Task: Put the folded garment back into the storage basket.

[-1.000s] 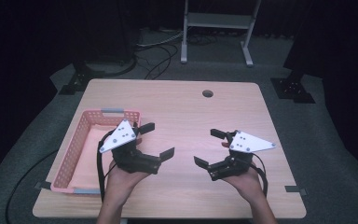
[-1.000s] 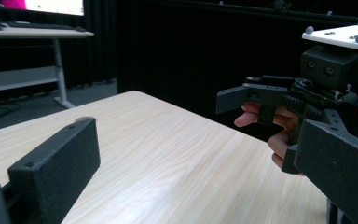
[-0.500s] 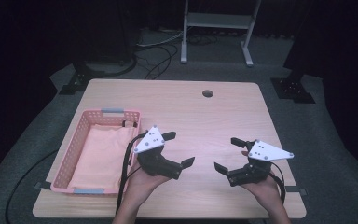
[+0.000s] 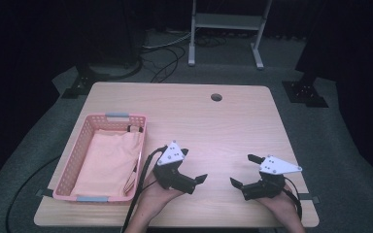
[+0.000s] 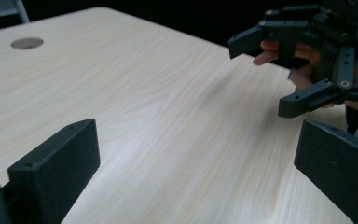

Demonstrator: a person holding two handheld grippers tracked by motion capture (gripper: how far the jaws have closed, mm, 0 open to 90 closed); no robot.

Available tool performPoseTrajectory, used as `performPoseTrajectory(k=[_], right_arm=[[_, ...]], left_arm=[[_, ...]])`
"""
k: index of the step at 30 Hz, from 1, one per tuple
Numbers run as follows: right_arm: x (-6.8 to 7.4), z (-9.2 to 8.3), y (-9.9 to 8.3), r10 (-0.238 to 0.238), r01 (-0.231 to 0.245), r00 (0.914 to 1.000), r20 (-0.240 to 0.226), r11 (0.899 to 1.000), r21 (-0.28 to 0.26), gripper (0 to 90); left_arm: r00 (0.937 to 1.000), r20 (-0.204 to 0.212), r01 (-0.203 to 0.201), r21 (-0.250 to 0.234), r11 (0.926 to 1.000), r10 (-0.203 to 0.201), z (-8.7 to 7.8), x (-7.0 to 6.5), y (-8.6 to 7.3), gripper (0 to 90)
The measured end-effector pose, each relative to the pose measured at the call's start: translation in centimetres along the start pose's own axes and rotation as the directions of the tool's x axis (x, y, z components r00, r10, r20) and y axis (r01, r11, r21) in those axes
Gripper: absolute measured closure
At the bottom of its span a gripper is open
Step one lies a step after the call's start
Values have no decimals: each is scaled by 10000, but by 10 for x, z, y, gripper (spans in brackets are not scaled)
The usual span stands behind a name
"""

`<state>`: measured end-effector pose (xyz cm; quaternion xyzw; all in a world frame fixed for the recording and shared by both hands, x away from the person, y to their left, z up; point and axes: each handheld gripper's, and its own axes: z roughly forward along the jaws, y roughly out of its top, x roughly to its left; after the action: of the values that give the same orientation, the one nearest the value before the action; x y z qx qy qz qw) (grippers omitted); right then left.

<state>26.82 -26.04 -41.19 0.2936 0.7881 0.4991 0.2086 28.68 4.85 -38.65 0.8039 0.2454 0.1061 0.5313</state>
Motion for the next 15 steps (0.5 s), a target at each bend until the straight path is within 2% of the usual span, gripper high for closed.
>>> performPoseTrajectory(k=[6, 9, 15], right_arm=[[-1, 4, -11, -243, 227, 9995, 219, 9975, 676, 0], [-1, 7, -16, -281, 250, 9993, 253, 9930, 1151, 0], [-2, 12, -25, -249, 188, 9993, 280, 9796, 1999, 0]], left_arm=[[10000, -30, 95, 707, 9975, -93, 13, 2, -12, 0], [10000, -33, 47, 1244, 9922, -43, 20, 2, -18, 0], [9999, 16, 115, 1925, 9812, -120, 28, 5, -26, 0]])
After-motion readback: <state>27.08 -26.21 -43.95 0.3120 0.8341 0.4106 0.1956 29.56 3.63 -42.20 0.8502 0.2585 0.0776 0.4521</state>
